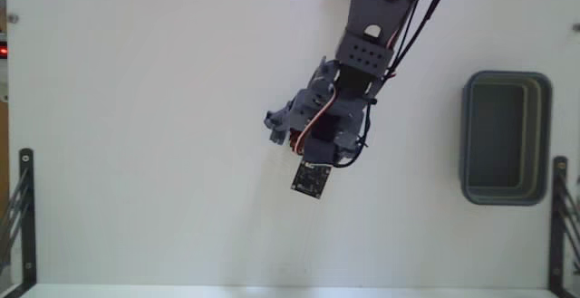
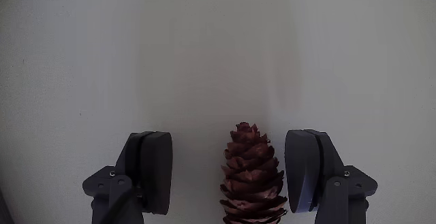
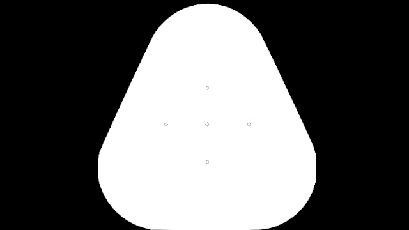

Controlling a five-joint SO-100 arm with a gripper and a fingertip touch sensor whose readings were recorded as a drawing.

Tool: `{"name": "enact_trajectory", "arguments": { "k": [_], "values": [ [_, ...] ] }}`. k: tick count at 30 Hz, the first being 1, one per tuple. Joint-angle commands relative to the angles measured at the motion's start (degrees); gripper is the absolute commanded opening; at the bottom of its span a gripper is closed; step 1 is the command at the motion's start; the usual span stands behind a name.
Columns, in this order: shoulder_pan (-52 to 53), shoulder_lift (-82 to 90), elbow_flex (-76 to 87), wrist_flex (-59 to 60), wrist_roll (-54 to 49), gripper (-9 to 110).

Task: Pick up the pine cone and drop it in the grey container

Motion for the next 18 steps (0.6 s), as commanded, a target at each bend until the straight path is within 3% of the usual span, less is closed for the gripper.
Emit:
{"name": "enact_trajectory", "arguments": {
  "k": [1, 18],
  "values": [
    [0.1, 1.3, 0.2, -1.0, 0.3, 109],
    [0.1, 1.3, 0.2, -1.0, 0.3, 104]
  ]
}}
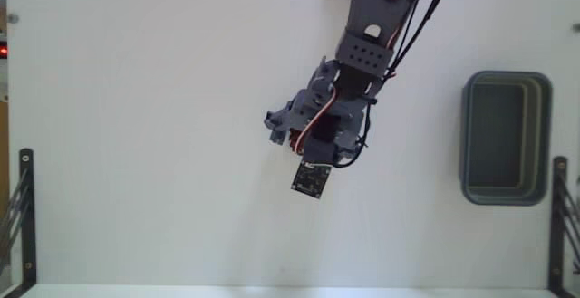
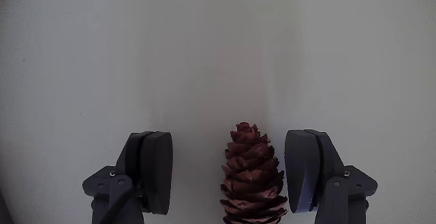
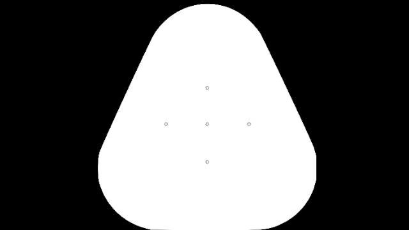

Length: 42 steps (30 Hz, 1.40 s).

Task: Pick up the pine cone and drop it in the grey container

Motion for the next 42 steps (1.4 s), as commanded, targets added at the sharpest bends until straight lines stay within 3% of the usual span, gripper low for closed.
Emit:
{"name": "enact_trajectory", "arguments": {
  "k": [1, 42],
  "values": [
    [0.1, 1.3, 0.2, -1.0, 0.3, 104],
    [0.1, 1.3, 0.2, -1.0, 0.3, 92]
  ]
}}
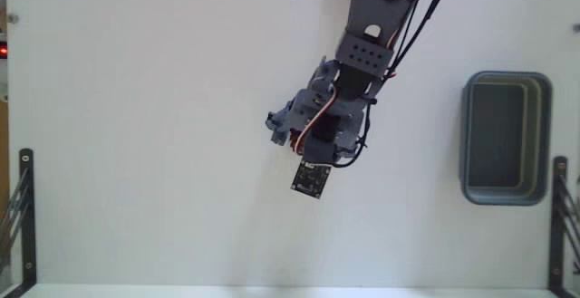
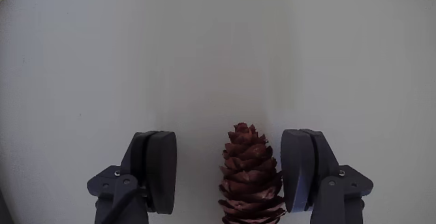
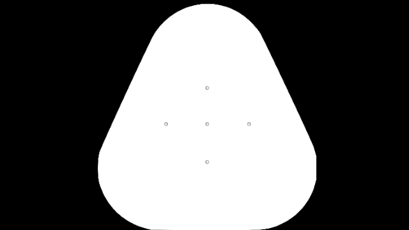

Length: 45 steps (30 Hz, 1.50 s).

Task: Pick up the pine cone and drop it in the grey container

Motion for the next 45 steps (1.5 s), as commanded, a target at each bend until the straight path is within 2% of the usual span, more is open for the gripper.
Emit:
{"name": "enact_trajectory", "arguments": {
  "k": [1, 45],
  "values": [
    [0.1, 1.3, 0.2, -1.0, 0.3, 92],
    [0.1, 1.3, 0.2, -1.0, 0.3, 79]
  ]
}}
